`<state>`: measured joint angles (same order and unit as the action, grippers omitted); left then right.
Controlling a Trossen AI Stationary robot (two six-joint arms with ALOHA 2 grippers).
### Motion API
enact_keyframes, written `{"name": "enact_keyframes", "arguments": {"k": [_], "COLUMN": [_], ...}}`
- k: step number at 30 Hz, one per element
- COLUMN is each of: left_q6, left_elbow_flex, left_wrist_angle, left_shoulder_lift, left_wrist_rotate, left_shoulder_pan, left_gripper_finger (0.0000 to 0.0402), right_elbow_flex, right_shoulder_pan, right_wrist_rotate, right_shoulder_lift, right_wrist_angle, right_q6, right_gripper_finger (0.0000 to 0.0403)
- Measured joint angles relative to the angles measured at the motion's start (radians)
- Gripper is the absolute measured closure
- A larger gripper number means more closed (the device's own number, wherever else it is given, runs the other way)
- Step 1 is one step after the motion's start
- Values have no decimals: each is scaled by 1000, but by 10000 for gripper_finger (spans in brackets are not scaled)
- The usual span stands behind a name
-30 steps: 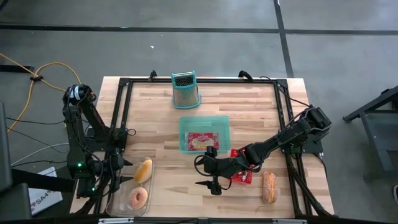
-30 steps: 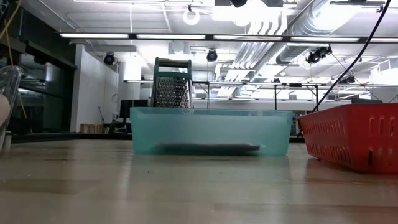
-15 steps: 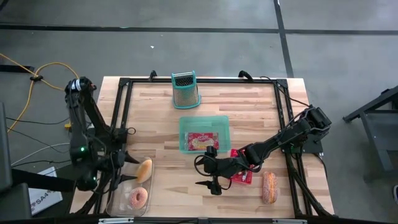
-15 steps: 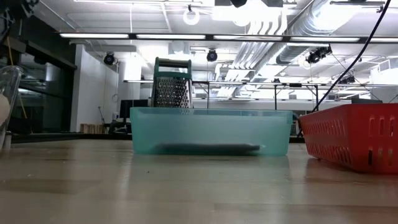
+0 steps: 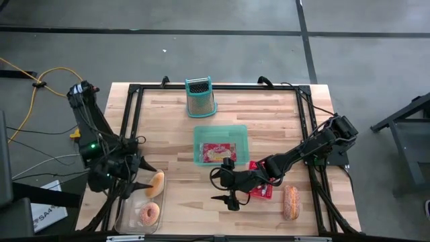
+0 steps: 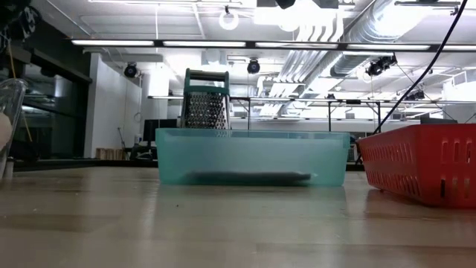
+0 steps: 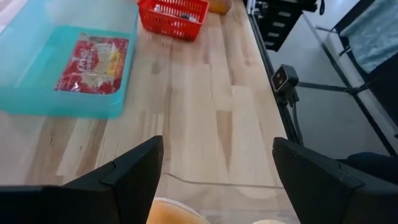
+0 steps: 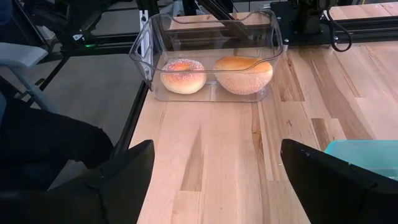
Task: Pick & Place Food Item
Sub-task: Put the bread into the transparent bin
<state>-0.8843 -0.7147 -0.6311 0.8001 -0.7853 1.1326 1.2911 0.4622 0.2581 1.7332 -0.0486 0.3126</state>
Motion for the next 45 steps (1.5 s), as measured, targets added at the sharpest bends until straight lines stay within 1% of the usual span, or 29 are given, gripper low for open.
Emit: {"name": "enact_keyframes", "arguments": {"k": [7, 12, 16, 20, 27, 33, 37, 40, 45], "left_q6": [104, 223, 372, 515, 664, 791, 817, 817, 817], "left_elbow_flex": [0, 0, 0, 0, 0, 0, 0, 16, 127], "left_wrist_angle": [4, 35, 112, 221, 421, 587, 661, 730, 989], "left_shoulder_lift": [0, 0, 14, 65, 218, 351, 421, 461, 518], "left_wrist_rotate": [40, 105, 206, 340, 583, 772, 893, 958, 1021], "left_shoulder_pan": [-91, -211, -328, -447, -623, -715, -762, -799, -851], "left_gripper_finger": [107, 107, 107, 107, 107, 107, 107, 107, 107], "right_elbow_flex": [0, 0, 0, 0, 0, 0, 0, 0, 0], "right_shoulder_pan": [0, 0, 0, 0, 0, 0, 0, 0, 0], "right_wrist_rotate": [0, 0, 0, 0, 0, 0, 0, 0, 0], "right_shoulder_lift": [0, 0, 0, 0, 0, 0, 0, 0, 0], "right_wrist_angle": [0, 0, 0, 0, 0, 1, 1, 1, 1], "right_q6": [0, 0, 0, 0, 0, 0, 0, 0, 0], "right_gripper_finger": [64, 64, 64, 64, 64, 64, 64, 64, 64]}}
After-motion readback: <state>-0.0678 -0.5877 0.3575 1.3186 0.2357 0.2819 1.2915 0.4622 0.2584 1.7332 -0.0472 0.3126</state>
